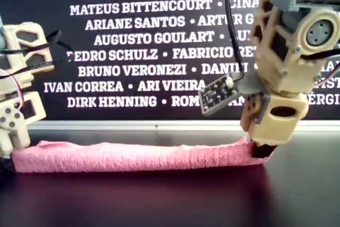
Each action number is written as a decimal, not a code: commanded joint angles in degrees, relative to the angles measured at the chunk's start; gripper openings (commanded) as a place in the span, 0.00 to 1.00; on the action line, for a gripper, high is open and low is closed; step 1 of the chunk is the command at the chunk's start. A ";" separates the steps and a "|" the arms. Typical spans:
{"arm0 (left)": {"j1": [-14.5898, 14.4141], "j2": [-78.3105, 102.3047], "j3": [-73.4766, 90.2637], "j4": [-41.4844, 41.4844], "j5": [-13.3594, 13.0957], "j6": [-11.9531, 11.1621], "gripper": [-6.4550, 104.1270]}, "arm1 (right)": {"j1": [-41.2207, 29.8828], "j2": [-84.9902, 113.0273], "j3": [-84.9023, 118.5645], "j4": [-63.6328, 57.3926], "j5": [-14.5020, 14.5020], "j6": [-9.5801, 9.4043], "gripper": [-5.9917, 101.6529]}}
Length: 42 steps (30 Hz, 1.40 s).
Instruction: Fold a cloth
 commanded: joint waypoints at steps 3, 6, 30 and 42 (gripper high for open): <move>-1.05 4.04 0.18 0.62 -0.26 -0.09 0.40 | -0.35 9.40 0.79 -1.41 -0.88 0.09 0.41; -1.05 9.58 1.76 2.11 -0.44 0.44 0.52 | -0.18 14.33 4.22 -1.41 -0.88 0.09 0.50; -0.88 93.16 33.13 1.67 -0.79 0.35 0.60 | -1.14 74.71 38.06 -1.41 0.18 -8.00 0.51; 7.03 95.80 57.57 -25.05 -0.88 0.44 0.59 | -1.05 90.18 53.44 -1.41 0.18 -9.76 0.51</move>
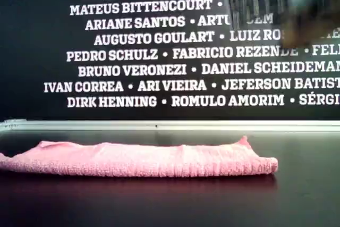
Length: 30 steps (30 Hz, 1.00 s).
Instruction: Fold a cloth
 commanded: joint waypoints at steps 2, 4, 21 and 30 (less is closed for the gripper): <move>5.45 0.97 4.22 -4.22 0.09 0.26 0.59 | 0.00 2.02 1.76 -1.41 0.09 0.62 0.51; 6.59 0.88 7.12 -4.22 0.18 0.26 0.59 | 0.26 2.02 2.37 -1.41 0.09 -0.09 0.51; 7.03 0.62 10.28 -3.96 0.26 0.26 0.59 | 0.18 -16.44 -0.44 -1.58 -0.44 0.26 0.66; 7.03 0.62 10.28 -3.87 0.26 0.26 0.59 | 0.18 -59.77 -28.21 -1.85 -0.26 0.79 0.78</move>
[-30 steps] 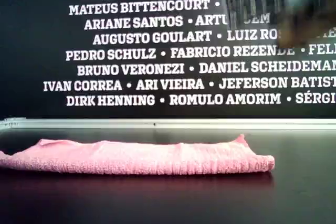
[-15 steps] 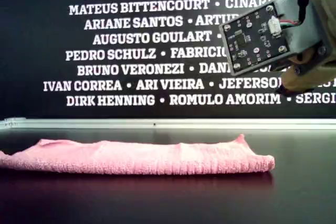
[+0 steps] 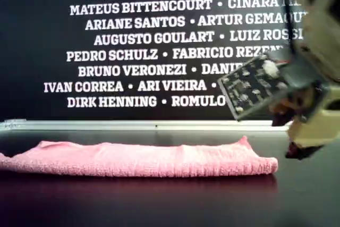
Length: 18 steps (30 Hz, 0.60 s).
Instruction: Fold a cloth
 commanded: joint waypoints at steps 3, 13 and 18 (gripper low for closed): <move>1.32 0.44 -0.79 -1.41 0.18 0.26 0.59 | 0.35 -22.06 -18.98 -1.85 -0.44 0.35 0.78; 1.32 0.35 -0.79 -1.23 0.18 0.26 0.59 | 0.35 -38.23 -31.99 -1.93 -0.44 0.35 0.78; 1.32 0.35 -0.79 -1.23 0.18 0.26 0.59 | -0.18 -42.63 -37.09 -1.93 -0.44 0.35 0.77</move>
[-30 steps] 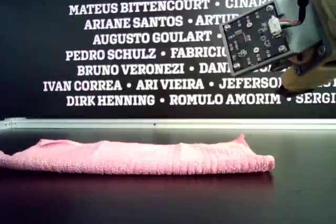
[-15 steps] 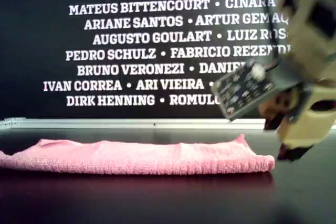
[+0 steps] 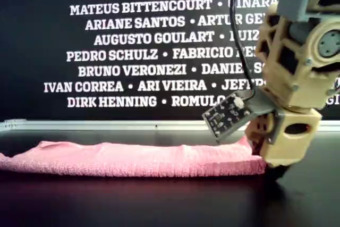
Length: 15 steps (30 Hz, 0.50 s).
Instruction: Fold a cloth
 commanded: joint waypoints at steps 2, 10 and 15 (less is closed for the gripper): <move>1.32 0.35 -0.79 -1.23 0.18 0.26 0.59 | -0.09 -2.11 -7.21 -1.93 -0.26 0.35 0.77; 1.32 0.35 -0.79 -1.23 0.18 0.26 0.59 | 0.26 -4.75 -8.00 -1.93 -0.26 0.35 0.77; 1.32 0.35 -0.79 -1.23 0.18 0.26 0.59 | 0.26 -4.66 -8.35 -1.85 -0.35 0.35 0.64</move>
